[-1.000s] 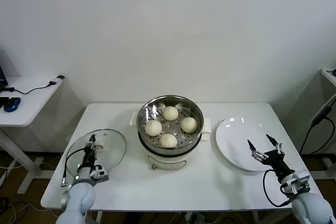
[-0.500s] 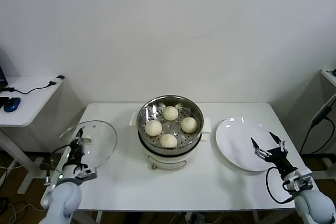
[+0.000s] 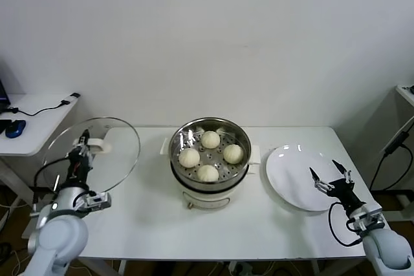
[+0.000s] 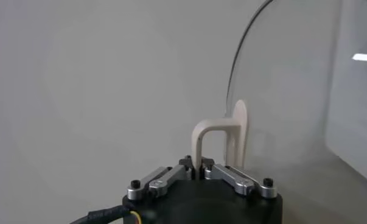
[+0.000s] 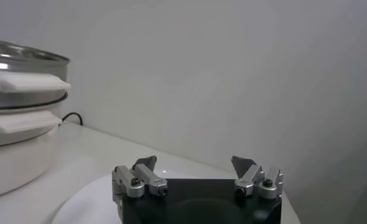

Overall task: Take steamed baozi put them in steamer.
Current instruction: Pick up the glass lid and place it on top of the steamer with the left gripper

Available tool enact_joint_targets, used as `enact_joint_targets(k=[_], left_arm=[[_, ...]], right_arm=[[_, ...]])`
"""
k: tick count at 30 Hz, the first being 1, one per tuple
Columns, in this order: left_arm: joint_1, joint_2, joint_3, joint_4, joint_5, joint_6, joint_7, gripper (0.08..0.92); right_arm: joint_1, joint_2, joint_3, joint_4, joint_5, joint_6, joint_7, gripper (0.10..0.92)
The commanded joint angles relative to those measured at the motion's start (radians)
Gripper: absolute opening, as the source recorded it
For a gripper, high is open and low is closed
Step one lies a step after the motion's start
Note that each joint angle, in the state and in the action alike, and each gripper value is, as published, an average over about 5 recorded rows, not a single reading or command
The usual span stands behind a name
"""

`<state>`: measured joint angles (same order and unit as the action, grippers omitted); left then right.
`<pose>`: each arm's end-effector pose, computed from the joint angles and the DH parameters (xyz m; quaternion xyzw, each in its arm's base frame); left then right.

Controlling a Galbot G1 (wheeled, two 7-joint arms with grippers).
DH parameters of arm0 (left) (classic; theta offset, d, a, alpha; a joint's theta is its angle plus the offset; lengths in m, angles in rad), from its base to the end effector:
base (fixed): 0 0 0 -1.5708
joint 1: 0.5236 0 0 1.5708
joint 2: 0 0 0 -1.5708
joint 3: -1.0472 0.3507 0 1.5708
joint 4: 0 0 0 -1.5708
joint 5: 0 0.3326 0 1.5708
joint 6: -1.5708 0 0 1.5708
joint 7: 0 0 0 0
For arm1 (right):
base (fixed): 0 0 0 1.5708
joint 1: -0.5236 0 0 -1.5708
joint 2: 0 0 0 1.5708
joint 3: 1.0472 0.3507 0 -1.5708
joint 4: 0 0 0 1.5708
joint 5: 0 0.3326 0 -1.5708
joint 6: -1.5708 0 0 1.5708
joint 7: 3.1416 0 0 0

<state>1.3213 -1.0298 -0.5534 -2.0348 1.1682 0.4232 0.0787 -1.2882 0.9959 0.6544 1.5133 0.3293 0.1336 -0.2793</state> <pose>0.2406 0.1115 -0.2426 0.1128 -0.6761 -0.7267 0.0447 0.2512 -0.2374 -0.3571 0.0905 -0.9859 0.1232 0.0682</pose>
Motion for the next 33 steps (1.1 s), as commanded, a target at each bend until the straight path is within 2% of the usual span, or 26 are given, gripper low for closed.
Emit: enact_joint_targets(k=[1,4,7,10,14,21,27,33], left_arm=[[-0.214,0.121,0.367,-0.178,0.110,0.300,0.251,0.152],[-0.299,0.036,0.466,-0.154,0.176,0.330,0.329,0.152],[-0.371,-0.052,0.543,-0.104,0.221,0.350,0.358,0.152],[-0.424,-0.112,0.601,-0.039,0.243,0.362,0.350,0.152],[-0.465,-0.227,0.637,0.054,0.280,0.362,0.331,0.152],[-0.482,-0.414,0.667,0.189,0.395,0.349,0.305,0.152],[-0.486,-0.508,0.686,0.290,0.437,0.351,0.285,0.152],[-0.492,-0.548,0.690,0.359,0.449,0.356,0.259,0.152]], right_arm=[[0.038,-0.004,-0.018,-0.036,-0.017,0.002,0.007,0.823],[0.045,0.000,-0.017,-0.045,-0.019,0.002,0.009,0.823],[0.045,0.003,-0.016,-0.048,-0.022,0.003,0.011,0.823],[0.042,0.004,-0.012,-0.049,-0.023,0.004,0.011,0.823],[0.040,0.004,-0.006,-0.051,-0.023,0.005,0.010,0.823],[0.040,0.006,-0.002,-0.057,-0.021,0.010,0.008,0.823],[0.035,0.007,0.002,-0.059,-0.022,0.014,0.008,0.823],[0.025,0.007,0.015,-0.059,-0.023,0.018,0.005,0.823]])
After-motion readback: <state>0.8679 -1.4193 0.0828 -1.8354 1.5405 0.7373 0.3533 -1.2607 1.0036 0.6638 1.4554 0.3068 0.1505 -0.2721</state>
